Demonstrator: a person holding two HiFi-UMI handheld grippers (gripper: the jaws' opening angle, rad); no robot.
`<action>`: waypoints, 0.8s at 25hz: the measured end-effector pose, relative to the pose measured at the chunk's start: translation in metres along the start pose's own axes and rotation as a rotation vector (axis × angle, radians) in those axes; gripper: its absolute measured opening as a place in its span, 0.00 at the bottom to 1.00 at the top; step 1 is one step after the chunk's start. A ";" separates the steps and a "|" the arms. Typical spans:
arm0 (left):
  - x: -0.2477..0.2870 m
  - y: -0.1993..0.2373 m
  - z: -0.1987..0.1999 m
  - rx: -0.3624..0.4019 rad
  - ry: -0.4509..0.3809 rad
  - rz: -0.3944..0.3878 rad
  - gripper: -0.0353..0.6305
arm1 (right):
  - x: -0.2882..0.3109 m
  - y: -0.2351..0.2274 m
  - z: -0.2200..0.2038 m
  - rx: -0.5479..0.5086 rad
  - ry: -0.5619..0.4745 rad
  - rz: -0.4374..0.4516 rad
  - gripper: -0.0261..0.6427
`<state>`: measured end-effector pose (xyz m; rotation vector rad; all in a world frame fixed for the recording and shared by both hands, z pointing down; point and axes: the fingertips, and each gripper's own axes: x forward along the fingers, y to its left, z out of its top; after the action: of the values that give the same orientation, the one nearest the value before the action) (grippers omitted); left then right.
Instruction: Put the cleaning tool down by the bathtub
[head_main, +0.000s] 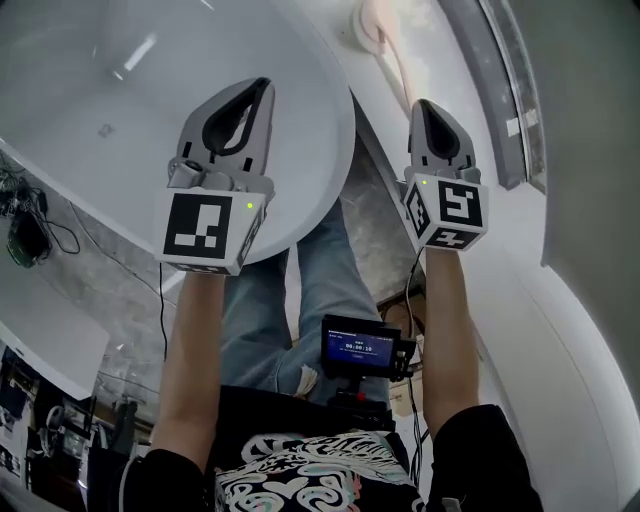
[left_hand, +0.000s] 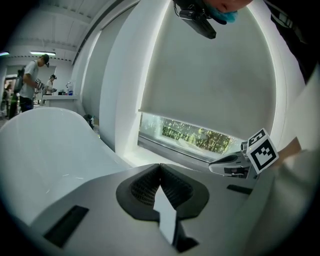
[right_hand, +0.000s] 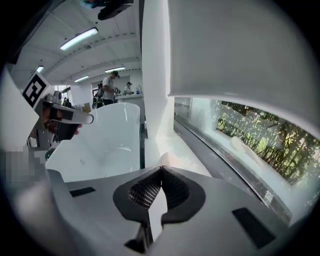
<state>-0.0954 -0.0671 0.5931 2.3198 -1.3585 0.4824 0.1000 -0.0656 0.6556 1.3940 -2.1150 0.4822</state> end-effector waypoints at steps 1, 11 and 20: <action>-0.011 0.003 0.007 -0.003 -0.009 0.007 0.08 | -0.010 0.005 0.007 -0.004 -0.003 0.000 0.08; -0.082 -0.013 0.068 0.032 -0.060 -0.004 0.08 | -0.093 0.023 0.066 -0.020 -0.083 -0.034 0.08; -0.110 -0.024 0.115 0.043 -0.098 -0.032 0.08 | -0.151 0.025 0.129 -0.030 -0.186 -0.098 0.08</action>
<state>-0.1157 -0.0335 0.4368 2.4251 -1.3658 0.3971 0.0909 -0.0208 0.4612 1.5698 -2.1763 0.2907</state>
